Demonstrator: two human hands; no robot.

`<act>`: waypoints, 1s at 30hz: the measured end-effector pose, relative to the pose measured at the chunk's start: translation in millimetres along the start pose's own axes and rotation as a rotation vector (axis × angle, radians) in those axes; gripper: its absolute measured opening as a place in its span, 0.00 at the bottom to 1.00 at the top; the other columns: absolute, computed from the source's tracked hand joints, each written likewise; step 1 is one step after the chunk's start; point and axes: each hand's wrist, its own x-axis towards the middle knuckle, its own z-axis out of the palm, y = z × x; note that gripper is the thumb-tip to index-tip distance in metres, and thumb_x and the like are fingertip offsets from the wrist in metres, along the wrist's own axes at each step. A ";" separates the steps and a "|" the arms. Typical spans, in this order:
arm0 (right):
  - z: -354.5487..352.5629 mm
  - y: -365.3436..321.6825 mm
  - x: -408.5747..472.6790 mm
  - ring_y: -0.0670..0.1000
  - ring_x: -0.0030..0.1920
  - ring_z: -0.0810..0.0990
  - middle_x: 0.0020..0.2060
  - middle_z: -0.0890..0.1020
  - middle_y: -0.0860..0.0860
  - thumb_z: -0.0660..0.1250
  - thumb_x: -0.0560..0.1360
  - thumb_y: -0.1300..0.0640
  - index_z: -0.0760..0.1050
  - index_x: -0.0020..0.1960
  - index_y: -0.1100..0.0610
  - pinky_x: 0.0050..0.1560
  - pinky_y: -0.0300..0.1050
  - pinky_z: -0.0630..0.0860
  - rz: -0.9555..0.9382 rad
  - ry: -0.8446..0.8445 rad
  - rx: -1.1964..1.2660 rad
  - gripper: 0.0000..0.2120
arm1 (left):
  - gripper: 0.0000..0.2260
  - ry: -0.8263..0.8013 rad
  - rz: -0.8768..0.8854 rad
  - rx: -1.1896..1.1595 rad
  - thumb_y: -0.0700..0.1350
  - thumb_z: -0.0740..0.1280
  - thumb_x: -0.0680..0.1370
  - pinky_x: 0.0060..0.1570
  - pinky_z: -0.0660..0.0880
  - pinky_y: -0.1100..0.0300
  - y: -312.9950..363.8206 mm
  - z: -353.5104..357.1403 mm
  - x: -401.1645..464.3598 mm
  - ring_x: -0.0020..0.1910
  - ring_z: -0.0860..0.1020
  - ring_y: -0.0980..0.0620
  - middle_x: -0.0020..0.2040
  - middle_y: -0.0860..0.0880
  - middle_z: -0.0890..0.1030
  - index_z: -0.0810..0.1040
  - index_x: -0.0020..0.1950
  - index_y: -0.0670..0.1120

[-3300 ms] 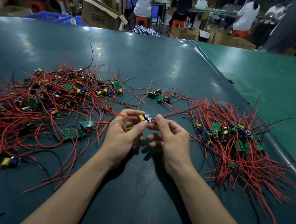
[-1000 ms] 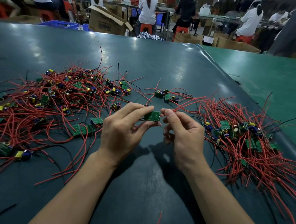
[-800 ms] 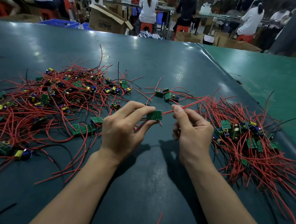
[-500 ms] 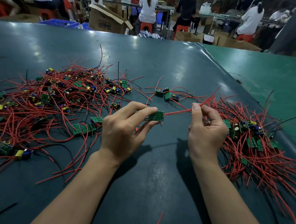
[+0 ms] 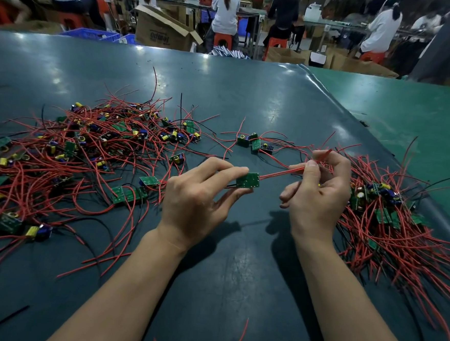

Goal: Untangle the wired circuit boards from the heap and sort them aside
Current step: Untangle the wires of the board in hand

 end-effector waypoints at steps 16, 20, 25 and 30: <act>8.8 -14.4 -35.1 0.50 0.20 0.71 0.25 0.77 0.55 0.64 0.75 0.44 0.79 0.35 0.57 0.19 0.36 0.67 0.385 -0.719 0.140 0.18 | 0.22 -0.118 -0.117 -0.143 0.45 0.70 0.76 0.38 0.78 0.57 -1.4 -10.1 0.2 0.34 0.76 0.54 0.50 0.52 0.83 0.74 0.69 0.46; 4.1 -13.4 -25.9 0.48 0.21 0.72 0.23 0.76 0.50 0.65 0.79 0.49 0.77 0.32 0.56 0.21 0.35 0.67 0.252 -0.376 0.101 0.19 | 0.09 -0.005 -0.112 0.063 0.46 0.70 0.78 0.40 0.79 0.50 -16.5 -18.8 1.8 0.41 0.82 0.45 0.44 0.48 0.85 0.84 0.55 0.44; -5.6 -14.3 -8.0 0.46 0.20 0.71 0.25 0.76 0.47 0.63 0.80 0.45 0.73 0.38 0.55 0.19 0.34 0.64 0.264 0.147 0.321 0.17 | 0.13 0.027 -0.448 0.356 0.47 0.67 0.79 0.47 0.71 0.49 -25.7 -26.1 2.2 0.49 0.75 0.42 0.50 0.46 0.81 0.79 0.63 0.46; -10.2 -7.1 0.0 0.44 0.24 0.74 0.30 0.80 0.49 0.63 0.79 0.42 0.75 0.45 0.57 0.21 0.34 0.67 0.678 0.164 0.530 0.17 | 0.15 -0.167 -0.857 0.615 0.54 0.65 0.78 0.57 0.65 0.45 -29.4 -30.2 -5.9 0.60 0.69 0.39 0.58 0.42 0.74 0.78 0.59 0.47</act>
